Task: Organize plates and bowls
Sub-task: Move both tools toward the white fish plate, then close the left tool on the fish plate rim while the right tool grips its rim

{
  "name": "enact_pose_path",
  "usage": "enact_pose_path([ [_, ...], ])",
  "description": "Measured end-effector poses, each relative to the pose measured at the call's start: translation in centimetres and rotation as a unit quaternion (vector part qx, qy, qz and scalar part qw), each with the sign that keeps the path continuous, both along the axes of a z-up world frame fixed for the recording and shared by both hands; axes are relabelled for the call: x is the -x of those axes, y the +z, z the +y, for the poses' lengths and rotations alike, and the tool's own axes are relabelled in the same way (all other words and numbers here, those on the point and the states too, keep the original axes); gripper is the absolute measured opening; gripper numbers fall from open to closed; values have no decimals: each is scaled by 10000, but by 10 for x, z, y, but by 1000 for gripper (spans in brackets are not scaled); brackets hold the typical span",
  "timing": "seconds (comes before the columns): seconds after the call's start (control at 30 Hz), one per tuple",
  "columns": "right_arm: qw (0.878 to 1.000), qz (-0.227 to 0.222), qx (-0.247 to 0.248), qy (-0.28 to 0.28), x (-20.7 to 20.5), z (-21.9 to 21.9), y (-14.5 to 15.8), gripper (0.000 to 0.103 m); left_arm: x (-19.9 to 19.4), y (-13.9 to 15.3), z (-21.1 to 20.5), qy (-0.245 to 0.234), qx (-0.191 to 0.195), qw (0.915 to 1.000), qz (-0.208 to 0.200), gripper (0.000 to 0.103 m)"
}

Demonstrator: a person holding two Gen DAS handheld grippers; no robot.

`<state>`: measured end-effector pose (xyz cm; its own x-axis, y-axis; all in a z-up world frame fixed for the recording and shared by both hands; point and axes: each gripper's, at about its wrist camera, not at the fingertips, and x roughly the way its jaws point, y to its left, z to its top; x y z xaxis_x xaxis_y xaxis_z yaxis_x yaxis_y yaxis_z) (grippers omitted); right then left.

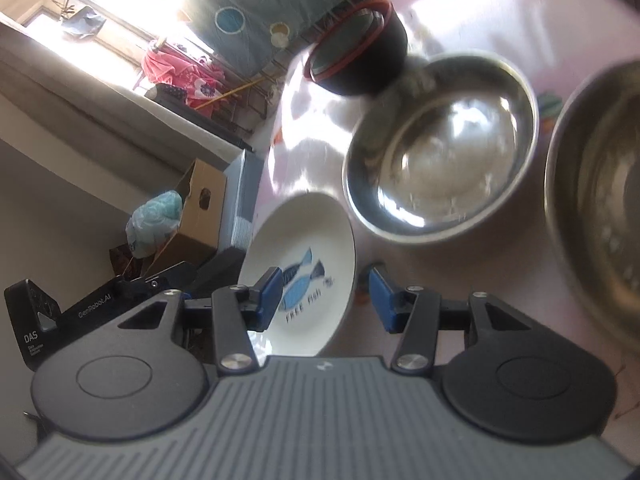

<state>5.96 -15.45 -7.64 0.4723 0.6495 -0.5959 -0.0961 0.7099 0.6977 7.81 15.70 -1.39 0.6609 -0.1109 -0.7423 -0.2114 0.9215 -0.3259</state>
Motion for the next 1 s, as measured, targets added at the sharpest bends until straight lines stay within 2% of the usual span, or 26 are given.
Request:
enact_pose_path([
  [0.1,9998,172,-35,-11,5,6,-15,47,8,-8,0,62,-61,10000,7,88],
  [0.27,9995,305,32,22,-2,17,-28,47,14,-22,0,176,-372,9991,47,88],
  [0.37,9993,363,77,61,-7,24,-34,47,15,-28,3,208,-427,9988,64,88],
  [0.5,9992,371,95,64,-17,31,-38,47,12,-36,5,201,-513,9984,83,83],
  [0.7,9994,300,163,15,-30,36,-43,47,4,-41,8,185,-785,9967,52,70],
  [0.8,9994,224,249,10,-34,41,-45,43,-2,-46,11,166,-770,9969,90,61],
  [0.9,9992,179,359,8,-40,51,-50,36,-9,-52,14,137,-724,9971,169,48],
  [0.97,9990,169,411,0,-44,55,-54,29,-13,-55,15,129,-699,9972,219,35],
  [1.0,9990,165,427,-8,-45,56,-56,26,-15,-57,16,118,-692,9973,234,33],
])
